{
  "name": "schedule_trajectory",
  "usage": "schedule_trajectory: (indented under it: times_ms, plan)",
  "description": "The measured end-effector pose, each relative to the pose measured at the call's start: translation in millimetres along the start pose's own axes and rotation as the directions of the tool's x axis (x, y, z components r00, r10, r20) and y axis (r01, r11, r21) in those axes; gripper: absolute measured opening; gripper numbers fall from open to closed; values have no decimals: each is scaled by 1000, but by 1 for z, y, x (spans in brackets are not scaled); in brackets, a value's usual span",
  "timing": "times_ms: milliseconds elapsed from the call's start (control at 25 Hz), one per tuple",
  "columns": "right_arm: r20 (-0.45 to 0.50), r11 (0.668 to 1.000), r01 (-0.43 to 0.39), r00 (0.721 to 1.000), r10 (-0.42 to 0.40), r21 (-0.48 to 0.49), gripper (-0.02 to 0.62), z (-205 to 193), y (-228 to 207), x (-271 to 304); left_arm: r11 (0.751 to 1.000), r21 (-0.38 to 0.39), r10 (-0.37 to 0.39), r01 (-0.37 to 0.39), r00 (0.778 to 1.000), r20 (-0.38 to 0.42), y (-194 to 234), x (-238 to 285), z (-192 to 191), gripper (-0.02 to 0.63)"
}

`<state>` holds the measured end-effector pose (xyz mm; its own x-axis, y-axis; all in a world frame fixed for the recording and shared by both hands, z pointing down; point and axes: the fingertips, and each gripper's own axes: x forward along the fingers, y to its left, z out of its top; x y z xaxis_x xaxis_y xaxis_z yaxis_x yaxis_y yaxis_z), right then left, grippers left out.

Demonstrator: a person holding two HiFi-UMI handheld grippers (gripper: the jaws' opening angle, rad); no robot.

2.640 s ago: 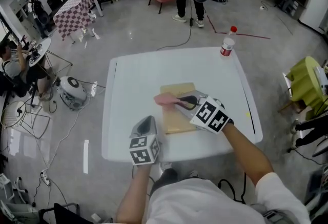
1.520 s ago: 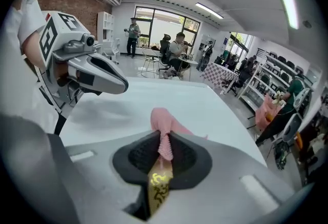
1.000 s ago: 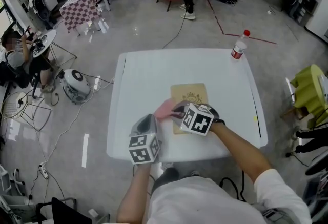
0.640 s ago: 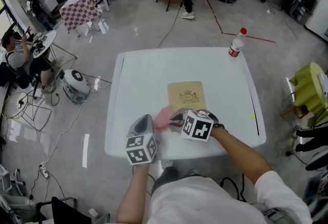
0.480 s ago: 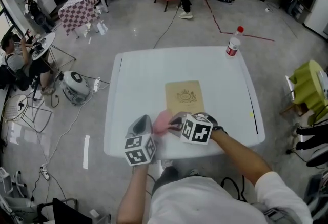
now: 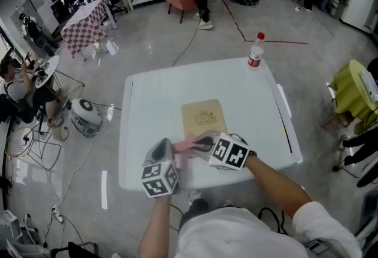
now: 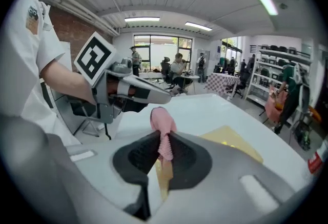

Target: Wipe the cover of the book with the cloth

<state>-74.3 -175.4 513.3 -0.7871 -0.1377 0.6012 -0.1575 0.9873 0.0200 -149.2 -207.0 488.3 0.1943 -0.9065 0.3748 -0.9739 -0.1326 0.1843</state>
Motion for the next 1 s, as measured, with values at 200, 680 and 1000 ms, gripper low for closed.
schedule_trajectory:
  times_ms: [200, 680, 1000]
  plan:
    - [126, 979, 168, 975, -183, 119, 35, 14, -38, -48, 1000, 15, -28, 27, 999, 27, -19, 3, 16, 6]
    - [289, 812, 408, 787, -545, 418, 35, 10, -92, -155, 992, 59, -112, 109, 992, 51, -62, 13, 38, 6]
    - [277, 758, 455, 739, -614, 467, 35, -3, -100, -174, 989, 69, -134, 131, 990, 48, -73, 18, 41, 6]
